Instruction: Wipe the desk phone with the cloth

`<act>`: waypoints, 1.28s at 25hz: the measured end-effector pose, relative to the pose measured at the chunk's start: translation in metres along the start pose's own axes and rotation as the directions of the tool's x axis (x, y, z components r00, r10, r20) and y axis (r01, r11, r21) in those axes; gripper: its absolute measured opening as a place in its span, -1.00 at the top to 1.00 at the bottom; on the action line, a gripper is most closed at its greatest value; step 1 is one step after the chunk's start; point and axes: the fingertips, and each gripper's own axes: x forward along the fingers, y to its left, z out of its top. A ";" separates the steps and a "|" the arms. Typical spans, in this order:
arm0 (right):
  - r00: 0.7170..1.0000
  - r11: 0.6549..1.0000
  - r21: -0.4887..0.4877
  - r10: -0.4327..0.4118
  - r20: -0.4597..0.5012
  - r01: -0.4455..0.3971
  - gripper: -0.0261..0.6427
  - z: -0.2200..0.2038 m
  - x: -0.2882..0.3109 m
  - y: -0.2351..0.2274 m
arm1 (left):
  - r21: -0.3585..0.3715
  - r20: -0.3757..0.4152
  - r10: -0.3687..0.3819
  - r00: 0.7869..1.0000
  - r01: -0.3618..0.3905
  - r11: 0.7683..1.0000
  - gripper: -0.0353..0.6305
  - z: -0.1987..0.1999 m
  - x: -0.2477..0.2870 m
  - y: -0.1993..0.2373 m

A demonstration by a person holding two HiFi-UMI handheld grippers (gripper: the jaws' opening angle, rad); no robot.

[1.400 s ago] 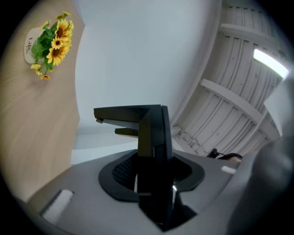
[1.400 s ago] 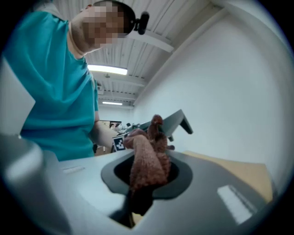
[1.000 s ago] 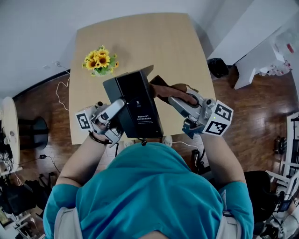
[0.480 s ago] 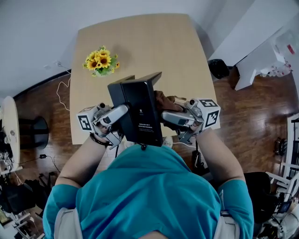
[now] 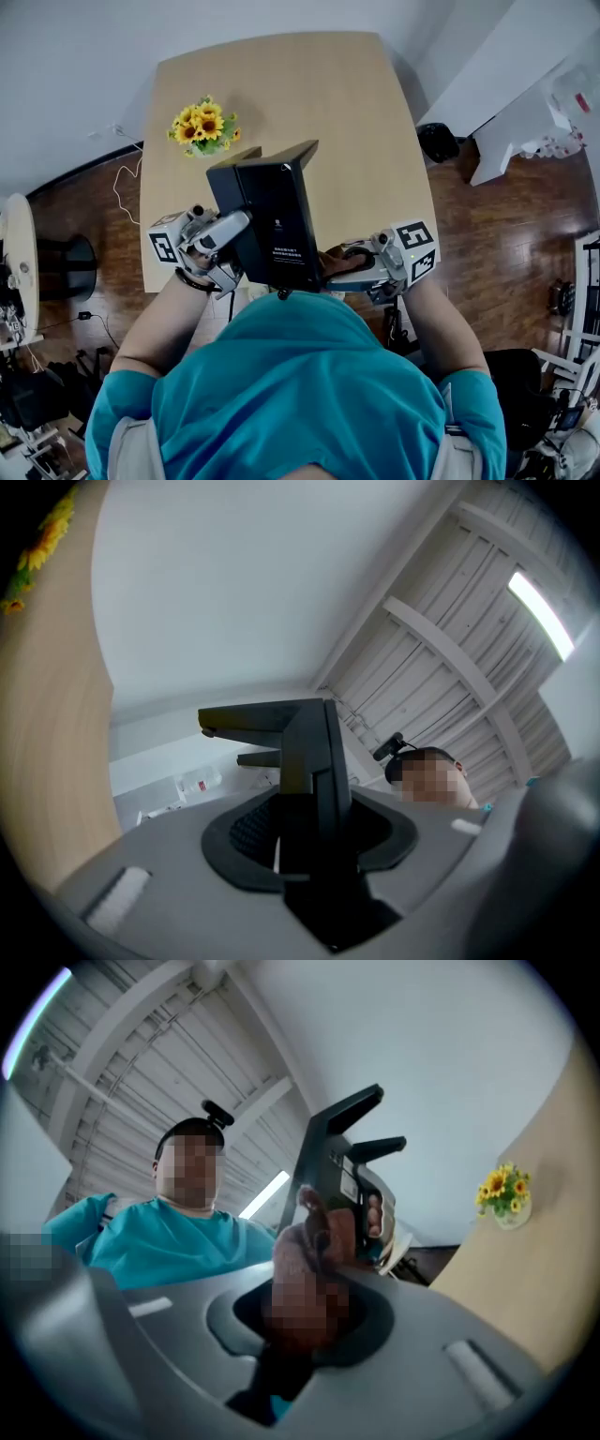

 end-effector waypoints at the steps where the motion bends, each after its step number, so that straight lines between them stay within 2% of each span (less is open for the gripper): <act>1: 1.000 1.000 -0.017 -0.021 -0.001 0.021 0.74 -0.001 -0.005 -0.002 | -0.001 -0.003 -0.005 1.000 0.005 1.000 0.36 0.000 0.001 -0.001; 3: 0.992 0.994 -0.037 -0.105 0.064 0.108 0.74 0.011 -0.021 -0.016 | 0.002 -0.011 -0.016 1.000 0.016 1.000 0.36 -0.001 -0.002 -0.002; 5: 0.958 0.975 -0.047 -0.205 0.199 0.218 0.74 0.040 -0.039 -0.033 | 0.004 -0.039 -0.031 0.999 0.032 0.999 0.36 -0.008 0.000 -0.005; 7: 0.925 0.953 -0.089 -0.254 0.282 0.289 0.74 0.070 -0.040 -0.039 | -0.001 -0.083 -0.034 0.996 0.034 0.999 0.36 -0.022 0.005 -0.004; 8: 0.926 0.944 -0.132 -0.259 0.276 0.303 0.74 0.080 -0.031 -0.038 | -0.007 -0.106 -0.033 0.994 0.032 0.999 0.36 -0.028 0.007 -0.002; 11: 0.955 0.922 -0.265 -0.244 0.168 0.282 0.74 0.096 0.007 -0.034 | -0.028 -0.166 -0.032 0.986 0.028 0.999 0.36 -0.041 0.010 0.003; 13: 0.962 0.915 -0.302 -0.236 0.139 0.268 0.74 0.101 0.015 -0.034 | -0.033 -0.195 -0.033 0.980 0.027 0.999 0.36 -0.047 0.010 0.004; 15: 0.955 0.907 -0.307 -0.251 0.157 0.289 0.74 0.105 0.006 -0.035 | -0.032 -0.205 -0.030 0.978 0.024 0.999 0.36 -0.050 0.009 0.006; 21: 0.910 0.889 -0.257 -0.309 0.278 0.380 0.74 0.121 -0.038 -0.040 | -0.021 -0.194 -0.033 0.980 0.030 0.999 0.36 -0.046 0.008 0.003; 24: 0.873 0.872 -0.235 -0.335 0.353 0.430 0.74 0.136 -0.061 -0.044 | -0.019 -0.182 -0.038 0.983 0.035 0.999 0.36 -0.044 0.007 0.003; 29: 0.760 0.822 -0.174 -0.391 0.520 0.542 0.74 0.177 -0.116 -0.042 | -0.019 -0.180 -0.006 0.984 0.003 1.000 0.36 -0.046 0.003 0.008; 30: 0.748 0.817 -0.168 -0.396 0.532 0.552 0.74 0.180 -0.122 -0.040 | -0.018 -0.177 0.012 0.984 -0.015 1.000 0.36 -0.047 0.000 0.011; 32: 0.748 0.812 -0.162 -0.412 0.521 0.561 0.74 0.173 -0.127 -0.035 | -0.018 -0.164 0.049 0.985 -0.053 0.998 0.36 -0.047 -0.007 0.018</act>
